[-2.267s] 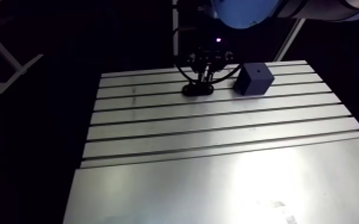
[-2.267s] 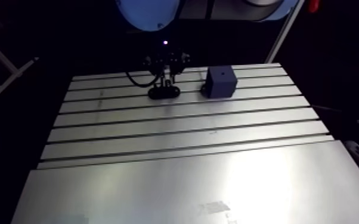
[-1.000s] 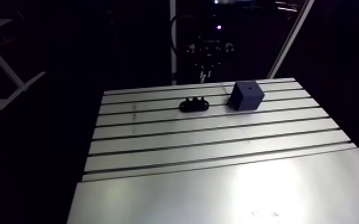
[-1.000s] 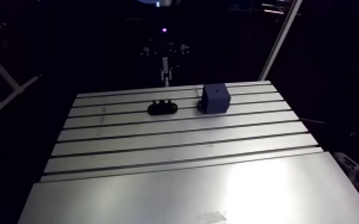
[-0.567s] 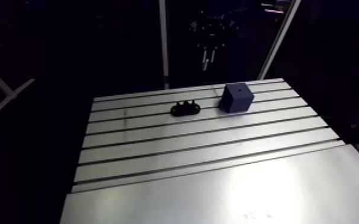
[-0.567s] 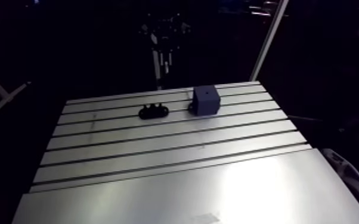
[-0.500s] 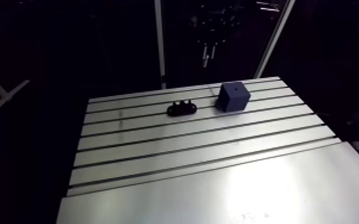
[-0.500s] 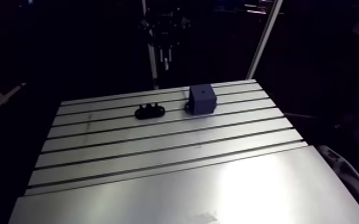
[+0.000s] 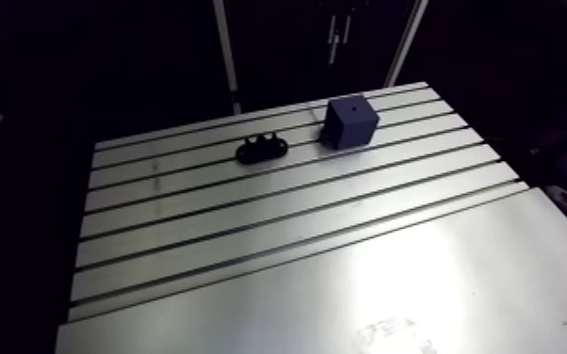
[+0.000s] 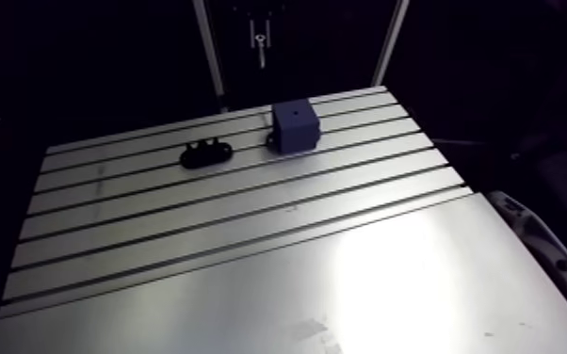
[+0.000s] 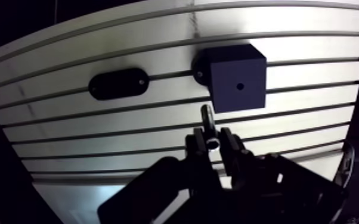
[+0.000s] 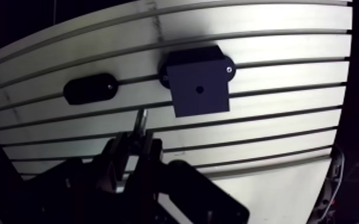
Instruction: Pick up the M10 bolt and insert it into the hole until fully seated.
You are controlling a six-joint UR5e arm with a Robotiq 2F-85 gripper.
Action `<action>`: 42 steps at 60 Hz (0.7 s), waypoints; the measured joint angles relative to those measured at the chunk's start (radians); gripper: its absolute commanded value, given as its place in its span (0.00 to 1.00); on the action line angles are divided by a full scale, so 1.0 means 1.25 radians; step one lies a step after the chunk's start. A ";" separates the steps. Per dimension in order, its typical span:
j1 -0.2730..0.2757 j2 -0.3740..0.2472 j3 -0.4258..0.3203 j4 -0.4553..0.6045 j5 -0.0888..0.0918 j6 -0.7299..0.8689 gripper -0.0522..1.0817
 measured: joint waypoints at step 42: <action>-0.045 0.050 -0.037 0.097 -0.055 -0.002 1.00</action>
